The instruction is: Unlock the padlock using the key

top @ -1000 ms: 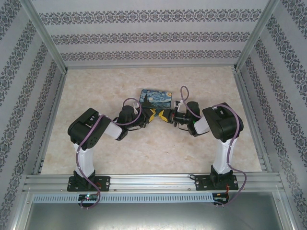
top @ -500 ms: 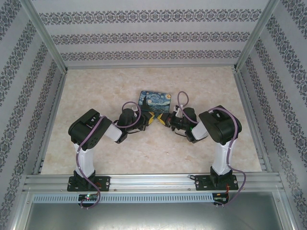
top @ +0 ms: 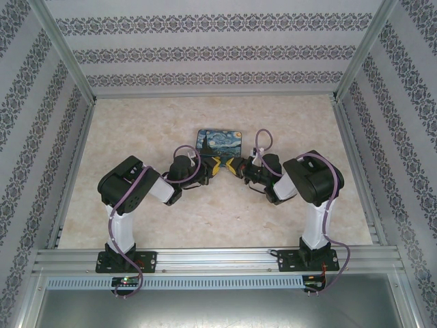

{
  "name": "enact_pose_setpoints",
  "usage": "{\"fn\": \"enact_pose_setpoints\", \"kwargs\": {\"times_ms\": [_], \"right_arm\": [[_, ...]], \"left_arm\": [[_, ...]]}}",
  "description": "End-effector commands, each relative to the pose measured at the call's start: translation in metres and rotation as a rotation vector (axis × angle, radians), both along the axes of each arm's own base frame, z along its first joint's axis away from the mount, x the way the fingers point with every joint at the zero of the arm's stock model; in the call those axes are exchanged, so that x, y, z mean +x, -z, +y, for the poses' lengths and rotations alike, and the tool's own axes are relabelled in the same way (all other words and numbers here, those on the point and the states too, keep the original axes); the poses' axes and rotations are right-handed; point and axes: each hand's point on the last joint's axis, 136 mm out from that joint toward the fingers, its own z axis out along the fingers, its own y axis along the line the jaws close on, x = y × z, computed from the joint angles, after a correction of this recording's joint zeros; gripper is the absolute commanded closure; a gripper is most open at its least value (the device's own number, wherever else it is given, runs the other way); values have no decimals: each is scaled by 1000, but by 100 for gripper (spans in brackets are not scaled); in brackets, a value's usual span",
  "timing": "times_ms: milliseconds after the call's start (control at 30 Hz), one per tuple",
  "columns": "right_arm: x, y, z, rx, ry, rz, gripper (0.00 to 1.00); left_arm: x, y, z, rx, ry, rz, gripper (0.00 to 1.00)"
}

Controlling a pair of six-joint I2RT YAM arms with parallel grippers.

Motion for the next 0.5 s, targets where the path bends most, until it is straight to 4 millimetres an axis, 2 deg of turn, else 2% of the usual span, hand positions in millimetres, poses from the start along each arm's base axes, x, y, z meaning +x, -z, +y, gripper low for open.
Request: {"fn": "enact_pose_setpoints", "kwargs": {"times_ms": [0, 167, 467], "right_arm": [[14, -3, 3, 20, 59, -16, 100], [8, -2, 12, 37, 60, 7, 100], [2, 10, 17, 78, 125, 100, 100]], "left_arm": [[-37, -58, -44, -134, 213, -143, 100], [-36, -57, -43, -137, 196, -144, 100], [-33, -60, -43, -142, 174, -156, 100]]}}
